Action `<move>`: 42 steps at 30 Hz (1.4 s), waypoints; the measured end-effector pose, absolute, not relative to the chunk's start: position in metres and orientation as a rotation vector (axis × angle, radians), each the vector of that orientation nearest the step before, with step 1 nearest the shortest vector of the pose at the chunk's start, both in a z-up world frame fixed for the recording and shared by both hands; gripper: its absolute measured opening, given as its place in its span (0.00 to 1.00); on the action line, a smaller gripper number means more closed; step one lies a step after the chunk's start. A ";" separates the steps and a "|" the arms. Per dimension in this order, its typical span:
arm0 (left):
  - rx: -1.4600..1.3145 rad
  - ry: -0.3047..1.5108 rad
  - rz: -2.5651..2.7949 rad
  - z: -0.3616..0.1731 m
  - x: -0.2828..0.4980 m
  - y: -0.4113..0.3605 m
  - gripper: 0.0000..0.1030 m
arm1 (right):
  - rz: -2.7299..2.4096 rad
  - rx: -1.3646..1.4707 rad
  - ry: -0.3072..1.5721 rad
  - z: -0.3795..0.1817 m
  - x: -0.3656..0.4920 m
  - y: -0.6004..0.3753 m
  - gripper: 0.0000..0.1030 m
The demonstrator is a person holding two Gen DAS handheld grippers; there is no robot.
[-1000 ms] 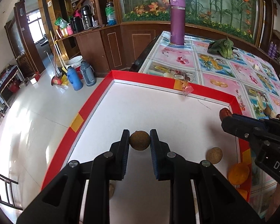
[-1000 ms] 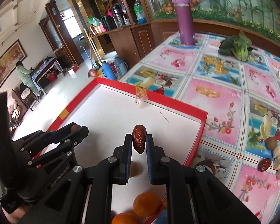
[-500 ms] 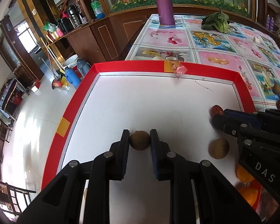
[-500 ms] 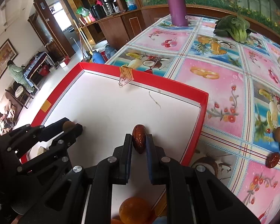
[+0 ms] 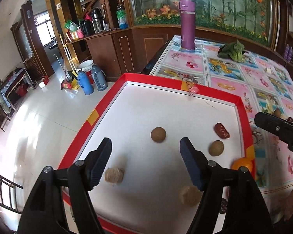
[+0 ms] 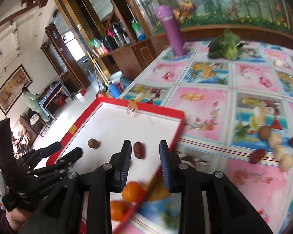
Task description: Organize fruits
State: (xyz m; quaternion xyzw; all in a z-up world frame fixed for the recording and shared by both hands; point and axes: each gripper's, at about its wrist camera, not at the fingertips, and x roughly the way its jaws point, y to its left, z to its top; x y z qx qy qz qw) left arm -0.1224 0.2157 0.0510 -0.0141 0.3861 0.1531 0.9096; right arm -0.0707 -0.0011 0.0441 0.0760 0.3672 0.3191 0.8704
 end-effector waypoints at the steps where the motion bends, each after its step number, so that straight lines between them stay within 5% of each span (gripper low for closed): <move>1: -0.045 0.786 0.313 0.052 -0.130 0.215 0.73 | 0.656 0.151 0.740 0.047 -0.080 -0.014 0.31; 4: -0.097 0.747 0.280 0.056 -0.154 0.209 0.73 | 0.621 0.154 0.700 0.053 -0.093 -0.046 0.38; 19: -0.054 0.737 0.096 0.059 -0.230 0.114 0.74 | 0.466 0.152 0.640 0.052 -0.172 -0.169 0.39; 24: 0.019 0.658 0.102 0.096 -0.258 0.093 0.74 | 0.430 0.178 0.524 0.082 -0.202 -0.207 0.39; 30: 0.125 0.369 0.212 0.228 -0.319 0.108 0.74 | 0.428 0.334 0.339 0.170 -0.239 -0.268 0.40; 33: 0.185 0.154 0.358 0.325 -0.363 0.122 0.74 | 0.416 0.430 0.208 0.237 -0.266 -0.311 0.51; 36: 0.279 -0.081 0.543 0.416 -0.407 0.123 0.89 | 0.397 0.536 0.060 0.315 -0.301 -0.361 0.57; 42: 0.272 -0.239 0.709 0.571 -0.456 0.129 0.92 | 0.185 0.590 -0.073 0.465 -0.356 -0.438 0.59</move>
